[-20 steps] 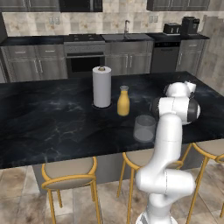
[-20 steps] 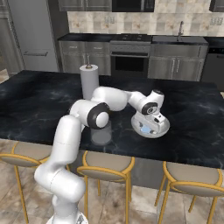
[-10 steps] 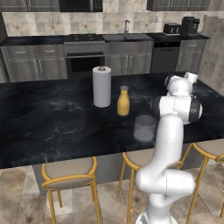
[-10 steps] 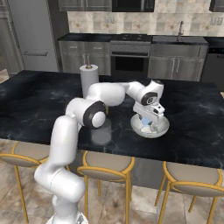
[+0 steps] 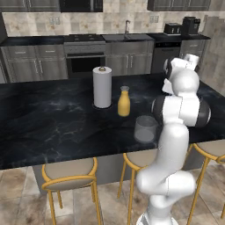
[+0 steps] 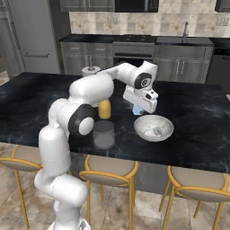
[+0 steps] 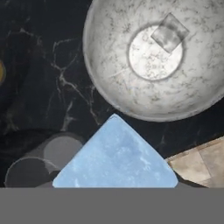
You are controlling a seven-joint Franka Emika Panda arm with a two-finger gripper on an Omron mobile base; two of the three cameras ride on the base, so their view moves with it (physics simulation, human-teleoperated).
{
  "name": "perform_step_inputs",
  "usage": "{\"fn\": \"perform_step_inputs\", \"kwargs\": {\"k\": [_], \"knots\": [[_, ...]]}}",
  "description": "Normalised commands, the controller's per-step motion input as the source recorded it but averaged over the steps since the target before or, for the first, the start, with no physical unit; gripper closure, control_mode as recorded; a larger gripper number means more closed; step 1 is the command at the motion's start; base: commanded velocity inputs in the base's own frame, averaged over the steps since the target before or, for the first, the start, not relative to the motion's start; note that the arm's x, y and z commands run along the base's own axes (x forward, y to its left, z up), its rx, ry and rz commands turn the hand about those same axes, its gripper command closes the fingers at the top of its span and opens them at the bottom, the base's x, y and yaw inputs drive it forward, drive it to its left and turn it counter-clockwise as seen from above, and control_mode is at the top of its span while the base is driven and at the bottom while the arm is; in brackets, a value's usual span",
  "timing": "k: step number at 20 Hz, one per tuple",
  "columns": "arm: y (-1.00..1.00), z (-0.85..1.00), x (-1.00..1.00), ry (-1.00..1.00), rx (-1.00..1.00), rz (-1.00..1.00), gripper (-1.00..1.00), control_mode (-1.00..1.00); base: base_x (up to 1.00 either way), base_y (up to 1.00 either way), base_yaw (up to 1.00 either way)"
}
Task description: There are two ice cubes in the ice bowl. Place both ice cubes in the glass cup.
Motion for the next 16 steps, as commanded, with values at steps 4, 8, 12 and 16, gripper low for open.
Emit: {"fn": "perform_step_inputs", "kwargs": {"k": [4,8,12,16], "knots": [[1.00,0.43,-0.66,0.03,-0.08,0.04,1.00,-1.00,0.00,0.00,0.00],[1.00,0.09,-0.51,0.05,-0.12,0.04,1.00,-1.00,0.00,0.00,0.00],[0.98,0.00,-0.43,0.01,-0.12,0.04,1.00,-1.00,0.00,0.00,0.00],[0.54,0.00,-0.12,0.00,-0.05,0.06,1.00,-1.00,0.00,0.00,0.00]]}}
